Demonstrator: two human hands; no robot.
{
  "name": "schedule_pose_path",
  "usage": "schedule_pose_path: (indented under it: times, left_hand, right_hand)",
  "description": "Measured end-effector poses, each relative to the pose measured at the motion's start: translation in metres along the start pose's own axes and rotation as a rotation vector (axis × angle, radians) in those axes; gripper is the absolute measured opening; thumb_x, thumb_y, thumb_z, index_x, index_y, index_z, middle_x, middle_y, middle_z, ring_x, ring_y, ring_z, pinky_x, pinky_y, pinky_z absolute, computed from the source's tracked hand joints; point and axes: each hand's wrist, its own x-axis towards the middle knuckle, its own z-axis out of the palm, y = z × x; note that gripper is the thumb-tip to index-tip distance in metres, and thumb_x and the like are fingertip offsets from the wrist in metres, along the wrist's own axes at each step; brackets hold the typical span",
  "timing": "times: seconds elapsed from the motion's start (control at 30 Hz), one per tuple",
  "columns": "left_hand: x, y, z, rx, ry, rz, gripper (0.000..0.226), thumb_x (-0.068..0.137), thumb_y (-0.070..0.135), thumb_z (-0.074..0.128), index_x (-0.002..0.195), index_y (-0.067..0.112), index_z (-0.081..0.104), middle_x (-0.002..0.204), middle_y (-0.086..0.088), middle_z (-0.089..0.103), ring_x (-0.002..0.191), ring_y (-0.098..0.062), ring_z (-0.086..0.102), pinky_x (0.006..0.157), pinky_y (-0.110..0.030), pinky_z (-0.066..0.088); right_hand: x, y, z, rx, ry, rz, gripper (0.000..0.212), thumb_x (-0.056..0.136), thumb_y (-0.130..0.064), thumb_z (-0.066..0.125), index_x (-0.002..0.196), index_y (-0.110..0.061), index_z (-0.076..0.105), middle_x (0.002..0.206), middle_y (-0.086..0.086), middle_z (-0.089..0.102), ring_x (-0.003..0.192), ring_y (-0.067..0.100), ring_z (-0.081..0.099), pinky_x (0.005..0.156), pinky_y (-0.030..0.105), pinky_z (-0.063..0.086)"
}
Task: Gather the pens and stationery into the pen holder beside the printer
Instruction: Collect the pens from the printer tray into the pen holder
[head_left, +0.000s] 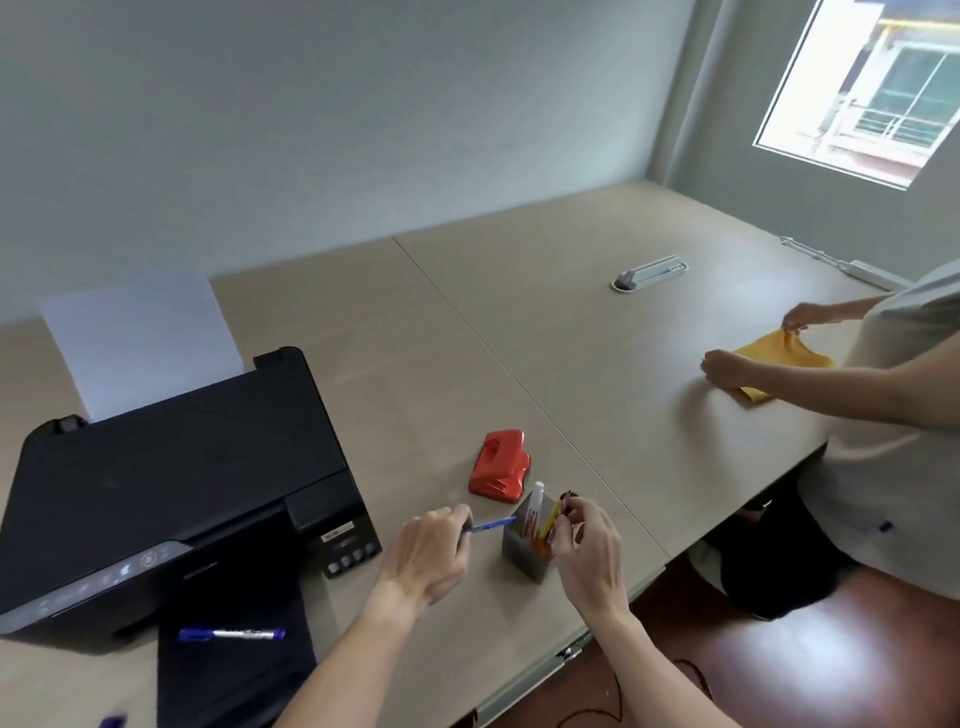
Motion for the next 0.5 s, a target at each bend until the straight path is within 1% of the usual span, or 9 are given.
schedule_pose_path:
  times: [0.07,0.1,0.13,0.2,0.3,0.33,0.4,0.5]
  left_hand:
    - [0.009,0.003,-0.002,-0.011,0.003,0.009,0.016,0.089,0.029,0.048,0.094,0.023,0.062,0.091,-0.003,0.063,0.084,-0.032,0.065,0.071,-0.043,0.052]
    - [0.014,0.004,-0.002,-0.016,0.005,0.012,0.018,0.089,0.027,0.050,0.096,0.022,0.066,0.094,-0.003,0.061,0.083,-0.032,0.065,0.072,-0.043,0.053]
    - [0.019,0.006,-0.002,-0.025,0.006,0.014,0.020,0.088,0.023,0.051,0.097,0.021,0.069,0.095,-0.003,0.058,0.082,-0.033,0.065,0.072,-0.043,0.053]
    - [0.027,0.011,-0.002,-0.038,0.008,0.031,0.028,0.086,0.013,0.048,0.100,0.019,0.072,0.096,-0.005,0.056,0.081,-0.034,0.064,0.073,-0.043,0.053]
    - [0.038,0.023,-0.002,-0.077,0.004,0.089,0.035,0.083,0.005,0.047,0.107,0.016,0.071,0.101,-0.006,0.061,0.088,-0.032,0.065,0.079,-0.040,0.055]
    - [0.042,0.026,-0.001,-0.104,0.002,0.105,0.035,0.084,0.004,0.049,0.110,0.015,0.069,0.104,-0.006,0.063,0.091,-0.031,0.065,0.081,-0.039,0.055]
    - [0.047,0.031,0.002,-0.179,0.004,0.139,0.031,0.085,0.003,0.052,0.111,0.015,0.066,0.109,-0.007,0.065,0.095,-0.029,0.065,0.084,-0.039,0.056]
    - [0.049,0.032,0.006,-0.278,0.016,0.180,0.031,0.089,0.003,0.054,0.117,0.014,0.060,0.119,-0.008,0.064,0.103,-0.026,0.064,0.089,-0.037,0.056]
  right_hand:
    - [-0.004,0.002,-0.002,-0.011,-0.004,0.029,0.016,0.092,-0.010,0.053,0.106,-0.013,0.061,0.096,0.003,0.062,0.085,0.012,0.056,0.070,0.013,0.038]
    - [-0.006,0.003,-0.004,-0.014,-0.001,0.043,0.017,0.093,-0.010,0.051,0.107,-0.012,0.061,0.096,0.003,0.062,0.085,0.013,0.056,0.072,0.015,0.038]
    - [-0.008,0.005,-0.007,-0.020,0.001,0.059,0.017,0.094,-0.010,0.050,0.108,-0.011,0.060,0.097,0.004,0.062,0.086,0.015,0.057,0.075,0.020,0.041]
    - [-0.012,0.010,-0.012,-0.035,-0.006,0.098,0.020,0.094,-0.010,0.048,0.111,-0.011,0.058,0.098,0.004,0.061,0.089,0.016,0.057,0.080,0.027,0.044]
    - [-0.020,0.019,-0.019,-0.062,-0.020,0.154,0.018,0.093,-0.010,0.047,0.109,-0.014,0.057,0.096,0.001,0.060,0.089,0.014,0.057,0.082,0.030,0.047]
    - [-0.024,0.022,-0.021,-0.081,-0.027,0.161,0.016,0.093,-0.010,0.048,0.105,-0.015,0.058,0.094,0.000,0.060,0.088,0.013,0.057,0.081,0.029,0.047]
    - [-0.031,0.030,-0.022,-0.128,-0.056,0.159,0.012,0.092,-0.010,0.050,0.090,-0.017,0.060,0.085,-0.003,0.062,0.081,0.011,0.057,0.073,0.027,0.046]
    - [-0.042,0.042,-0.019,-0.200,-0.168,0.152,0.021,0.091,-0.015,0.051,0.069,-0.018,0.052,0.069,-0.005,0.058,0.067,0.012,0.053,0.063,0.033,0.046]
